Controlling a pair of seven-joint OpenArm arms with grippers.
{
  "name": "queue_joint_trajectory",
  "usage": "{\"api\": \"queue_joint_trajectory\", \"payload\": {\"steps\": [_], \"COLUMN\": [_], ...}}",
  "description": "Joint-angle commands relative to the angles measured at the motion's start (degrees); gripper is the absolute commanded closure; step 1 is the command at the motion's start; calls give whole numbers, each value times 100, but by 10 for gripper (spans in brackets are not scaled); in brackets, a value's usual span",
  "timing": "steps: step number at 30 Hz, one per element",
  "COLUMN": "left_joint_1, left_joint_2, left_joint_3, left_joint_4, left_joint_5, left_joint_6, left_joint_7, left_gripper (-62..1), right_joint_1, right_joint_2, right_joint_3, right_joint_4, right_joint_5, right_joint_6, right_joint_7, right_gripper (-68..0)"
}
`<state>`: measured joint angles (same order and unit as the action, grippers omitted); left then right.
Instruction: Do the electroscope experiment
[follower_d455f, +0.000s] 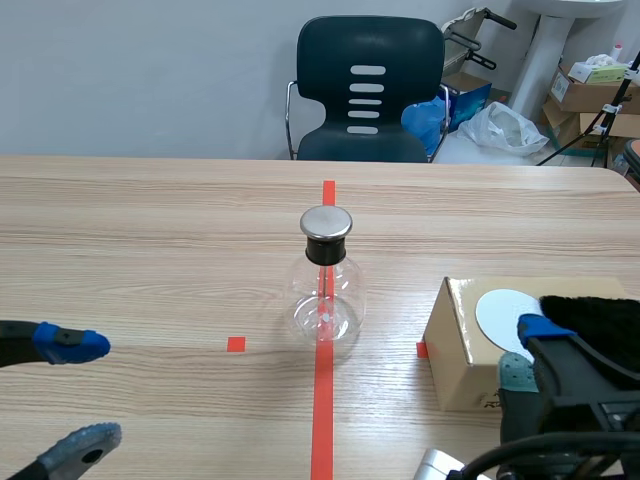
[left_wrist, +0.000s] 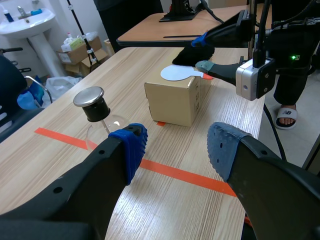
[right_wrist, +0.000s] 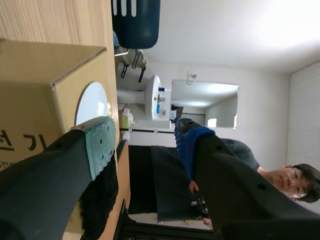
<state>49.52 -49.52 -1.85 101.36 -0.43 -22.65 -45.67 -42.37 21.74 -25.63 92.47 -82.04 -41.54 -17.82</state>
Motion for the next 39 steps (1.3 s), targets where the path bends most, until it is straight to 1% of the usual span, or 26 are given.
{"api": "queue_joint_trajectory", "payload": {"steps": [1,6,9,17,19,25,29,33,39], "left_joint_1": [-15,-15,-15,-15,-15,-15,-15,-15,-15], "left_joint_2": [26,26,26,26,26,26,26,26,26], "left_joint_3": [-22,-22,-22,-22,-22,-22,-22,-22,-22], "left_joint_4": [103,103,103,103,103,103,103,103,103], "left_joint_5": [-59,-57,-57,-57,-57,-59,-59,-59,-59], "left_joint_6": [-26,-26,-26,-26,-24,-24,-24,-22,-22], "left_joint_7": [-85,-83,-85,-85,-85,-85,-85,-85,-85], "left_gripper": [-302,-302,-302,-302,-302,-302,-302,-302,-302], "right_joint_1": [81,254,389,540,538,520,494,470,413], "right_joint_2": [48,7,-129,-439,-481,-520,-448,-341,-164], "right_joint_3": [-28,-315,-496,-813,-820,-820,-802,-763,-758], "right_joint_4": [44,4,-44,-455,-595,-901,-907,-907,-905], "right_joint_5": [4,118,190,326,326,348,577,678,813], "right_joint_6": [-332,-332,-332,-332,-332,-332,-332,-332,-332], "right_joint_7": [22,20,15,20,22,22,-2,-31,-223], "right_gripper": [-326,-447,-512,-624,-635,-634,-634,-635,-645]}}
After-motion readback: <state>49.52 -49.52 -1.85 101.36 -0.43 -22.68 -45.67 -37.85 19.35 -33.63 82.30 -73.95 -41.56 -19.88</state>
